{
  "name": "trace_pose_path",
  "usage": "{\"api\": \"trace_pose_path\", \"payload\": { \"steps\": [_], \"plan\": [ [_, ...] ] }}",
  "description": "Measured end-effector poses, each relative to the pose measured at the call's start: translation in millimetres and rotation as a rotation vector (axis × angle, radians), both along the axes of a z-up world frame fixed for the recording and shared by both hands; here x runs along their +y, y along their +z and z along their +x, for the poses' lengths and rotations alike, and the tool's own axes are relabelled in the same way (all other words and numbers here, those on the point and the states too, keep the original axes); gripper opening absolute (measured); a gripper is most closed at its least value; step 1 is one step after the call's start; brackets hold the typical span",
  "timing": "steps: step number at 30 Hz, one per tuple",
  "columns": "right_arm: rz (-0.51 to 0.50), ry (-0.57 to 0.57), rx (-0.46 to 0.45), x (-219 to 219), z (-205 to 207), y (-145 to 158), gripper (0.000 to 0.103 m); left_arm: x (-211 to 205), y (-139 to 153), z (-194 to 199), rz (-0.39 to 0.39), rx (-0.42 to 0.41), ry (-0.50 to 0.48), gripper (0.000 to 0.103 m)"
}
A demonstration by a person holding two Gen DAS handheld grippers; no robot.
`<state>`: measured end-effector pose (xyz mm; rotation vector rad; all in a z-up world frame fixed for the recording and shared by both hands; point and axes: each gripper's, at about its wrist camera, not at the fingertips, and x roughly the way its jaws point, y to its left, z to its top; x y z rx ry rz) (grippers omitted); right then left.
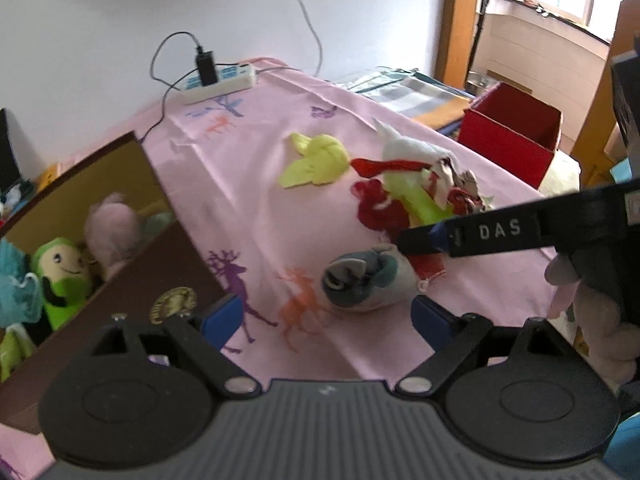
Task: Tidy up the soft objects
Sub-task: 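Move the right gripper to the heap and grasp the grey-white plush, then lift the grey-white plush and carry it toward the cardboard box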
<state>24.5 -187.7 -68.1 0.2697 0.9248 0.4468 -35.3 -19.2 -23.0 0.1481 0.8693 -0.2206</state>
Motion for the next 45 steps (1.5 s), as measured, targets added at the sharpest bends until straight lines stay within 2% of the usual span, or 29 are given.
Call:
{"api": "trace_pose_path", "payload": {
  "steps": [10, 14, 17, 19, 21, 24, 27, 33, 37, 45],
  "plan": [
    [0.016, 0.001, 0.061, 2, 17, -16, 0.017, -17, -33, 16, -0.062, 0.048, -0.107, 0.093],
    [0.020, 0.009, 0.110, 5, 26, -27, 0.018, -22, -46, 26, -0.040, 0.060, -0.104, 0.094],
    [0.024, 0.015, 0.104, 8, 26, -30, 0.021, -25, -54, 33, -0.023, 0.061, -0.094, 0.094],
    [0.019, 0.024, 0.102, 11, 27, -30, 0.021, -26, -58, 36, -0.012, 0.058, -0.095, 0.090],
    [0.013, 0.031, 0.098, 13, 28, -29, 0.021, -29, -63, 37, -0.003, 0.062, -0.103, 0.075],
    [0.032, 0.019, 0.111, 11, 33, -32, 0.022, -28, -66, 40, 0.006, 0.059, -0.101, 0.070],
    [0.068, -0.005, 0.139, 8, 37, -36, 0.023, -25, -67, 44, -0.001, 0.059, -0.089, 0.062],
    [0.054, 0.009, 0.132, 10, 37, -33, 0.021, -23, -65, 45, -0.005, 0.053, -0.102, 0.056],
    [0.056, 0.023, 0.114, 14, 33, -28, 0.019, -18, -58, 42, -0.015, 0.045, -0.097, 0.055],
    [0.107, 0.078, 0.064, 30, 27, -6, 0.019, 6, -28, 20, -0.018, -0.031, -0.056, 0.053]
  ]
}}
